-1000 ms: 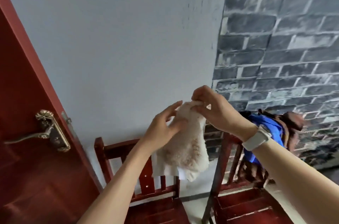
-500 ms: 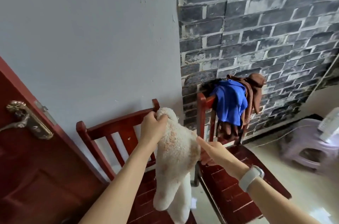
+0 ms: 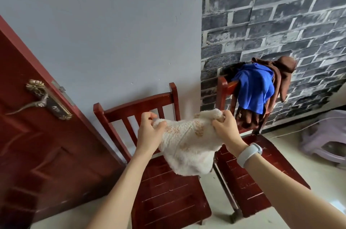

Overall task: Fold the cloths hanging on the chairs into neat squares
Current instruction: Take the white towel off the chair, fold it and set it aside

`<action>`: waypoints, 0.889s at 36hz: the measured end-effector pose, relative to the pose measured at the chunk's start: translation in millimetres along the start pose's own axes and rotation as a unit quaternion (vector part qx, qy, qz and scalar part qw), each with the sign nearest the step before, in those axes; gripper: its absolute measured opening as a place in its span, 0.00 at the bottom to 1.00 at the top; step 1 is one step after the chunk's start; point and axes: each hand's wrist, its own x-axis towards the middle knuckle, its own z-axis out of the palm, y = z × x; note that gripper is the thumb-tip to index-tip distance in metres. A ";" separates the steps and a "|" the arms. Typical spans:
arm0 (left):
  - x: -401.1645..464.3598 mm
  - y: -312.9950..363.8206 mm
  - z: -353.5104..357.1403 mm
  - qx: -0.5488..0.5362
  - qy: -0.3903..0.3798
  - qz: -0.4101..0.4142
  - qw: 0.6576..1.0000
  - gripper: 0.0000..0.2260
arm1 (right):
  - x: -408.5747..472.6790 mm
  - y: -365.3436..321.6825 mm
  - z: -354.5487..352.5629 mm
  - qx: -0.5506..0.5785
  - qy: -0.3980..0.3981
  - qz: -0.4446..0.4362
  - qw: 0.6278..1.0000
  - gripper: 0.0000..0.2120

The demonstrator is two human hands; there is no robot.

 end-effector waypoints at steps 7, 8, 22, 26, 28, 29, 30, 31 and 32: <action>-14.6 -7.1 11.4 -0.064 -0.182 -0.045 0.980 0.13 | -24.3 -8.3 7.7 -0.067 -0.296 -0.062 0.951 0.14; -16.5 -9.8 16.1 -0.089 -0.199 -0.092 0.972 0.20 | -29.4 -6.8 9.8 -0.066 -0.345 -0.050 0.935 0.16; -31.3 -20.9 28.3 -0.313 -0.125 -0.247 0.908 0.11 | -53.5 49.2 18.7 -0.037 -0.272 0.091 0.957 0.10; -33.2 -20.6 21.8 -0.321 -0.136 -0.234 0.908 0.12 | -55.5 51.9 23.4 0.025 -0.302 0.140 0.943 0.21; -32.7 -23.3 18.1 -0.304 -0.140 -0.226 0.915 0.10 | -55.2 48.1 25.1 0.069 -0.298 0.145 0.941 0.14; -32.7 -24.6 16.3 -0.298 -0.141 -0.222 0.918 0.10 | -54.7 44.5 25.4 0.068 -0.285 0.136 0.946 0.12; -32.6 -25.8 14.6 -0.291 -0.141 -0.216 0.921 0.10 | -52.9 42.9 26.1 0.063 -0.263 0.124 0.955 0.12; -32.5 -26.6 12.9 -0.285 -0.138 -0.209 0.925 0.10 | -50.4 42.1 27.1 0.051 -0.237 0.108 0.964 0.13; -32.3 -27.1 11.4 -0.276 -0.131 -0.199 0.931 0.10 | -47.4 41.2 27.9 0.034 -0.212 0.090 0.972 0.14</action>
